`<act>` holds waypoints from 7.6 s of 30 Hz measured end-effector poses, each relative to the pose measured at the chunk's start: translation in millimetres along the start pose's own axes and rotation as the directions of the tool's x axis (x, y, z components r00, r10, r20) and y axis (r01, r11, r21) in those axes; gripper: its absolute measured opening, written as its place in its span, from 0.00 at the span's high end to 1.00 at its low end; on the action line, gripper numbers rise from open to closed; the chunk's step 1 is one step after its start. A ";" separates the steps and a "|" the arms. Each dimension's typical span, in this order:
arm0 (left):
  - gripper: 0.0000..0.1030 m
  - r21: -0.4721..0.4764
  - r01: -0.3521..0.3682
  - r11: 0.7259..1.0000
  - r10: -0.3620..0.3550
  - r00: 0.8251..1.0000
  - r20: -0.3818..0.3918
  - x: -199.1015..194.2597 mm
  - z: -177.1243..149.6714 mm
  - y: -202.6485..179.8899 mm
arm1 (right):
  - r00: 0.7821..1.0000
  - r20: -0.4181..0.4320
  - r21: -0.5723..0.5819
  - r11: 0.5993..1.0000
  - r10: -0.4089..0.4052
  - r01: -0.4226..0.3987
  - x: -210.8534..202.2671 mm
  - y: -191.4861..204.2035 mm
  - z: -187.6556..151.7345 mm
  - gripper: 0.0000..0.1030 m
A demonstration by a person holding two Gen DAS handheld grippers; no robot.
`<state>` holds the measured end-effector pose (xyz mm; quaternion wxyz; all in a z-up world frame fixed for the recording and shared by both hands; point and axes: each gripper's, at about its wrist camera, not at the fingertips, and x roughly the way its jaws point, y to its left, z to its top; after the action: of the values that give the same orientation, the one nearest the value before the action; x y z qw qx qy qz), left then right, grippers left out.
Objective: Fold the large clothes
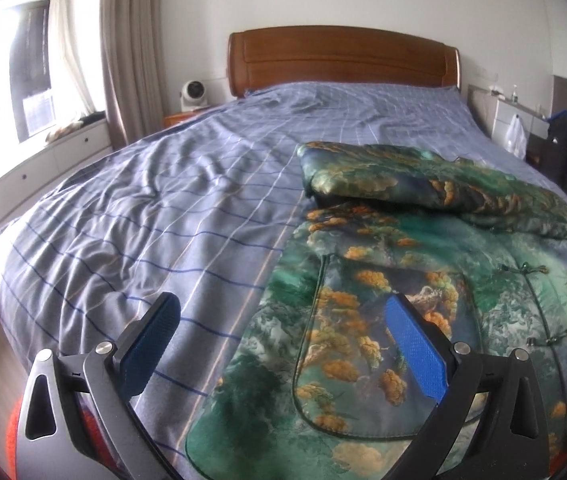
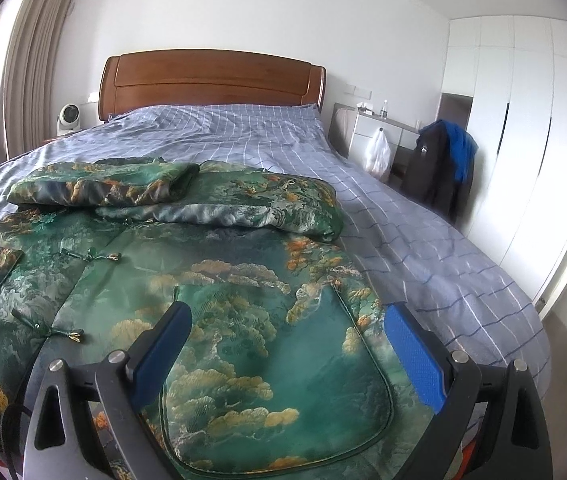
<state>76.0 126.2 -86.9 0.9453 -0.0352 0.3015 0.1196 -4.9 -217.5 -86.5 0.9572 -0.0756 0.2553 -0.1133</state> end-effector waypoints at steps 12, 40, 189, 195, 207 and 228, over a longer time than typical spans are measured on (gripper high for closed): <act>0.01 0.005 -0.004 1.000 0.004 1.000 0.005 -2.1 0.6 1.7 | 1.000 0.003 -0.012 1.000 -0.004 0.004 -3.0 2.9 0.5 0.07; 0.01 0.026 -0.030 0.999 0.030 1.000 0.000 -3.7 2.6 2.6 | 1.000 0.000 -0.037 0.999 0.000 0.000 -2.8 9.5 -1.7 0.07; 0.11 0.068 0.340 0.938 -0.314 0.915 -0.254 217.3 159.2 -26.8 | 0.773 -0.229 0.217 0.805 0.591 -0.552 260.7 -84.0 183.3 0.50; 0.06 -0.187 0.256 0.948 -0.309 0.875 -0.373 255.9 133.4 10.2 | 0.708 -0.359 0.275 0.794 0.608 -0.543 261.4 -75.2 112.3 0.81; 0.07 0.065 0.327 0.943 -0.298 0.914 -0.276 125.8 100.4 -37.5 | 0.864 -0.191 0.224 0.878 0.466 -0.424 155.4 -86.8 91.8 0.37; 0.00 0.168 0.301 0.939 -0.244 0.924 -0.295 118.2 -0.1 -97.2 | 0.877 -0.234 0.195 0.903 0.421 -0.382 113.7 -36.2 -12.0 0.33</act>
<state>193.3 56.2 -155.9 0.9012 0.0074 0.4301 -0.0522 78.5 -282.5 -143.1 0.9188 0.0639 0.3847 0.0608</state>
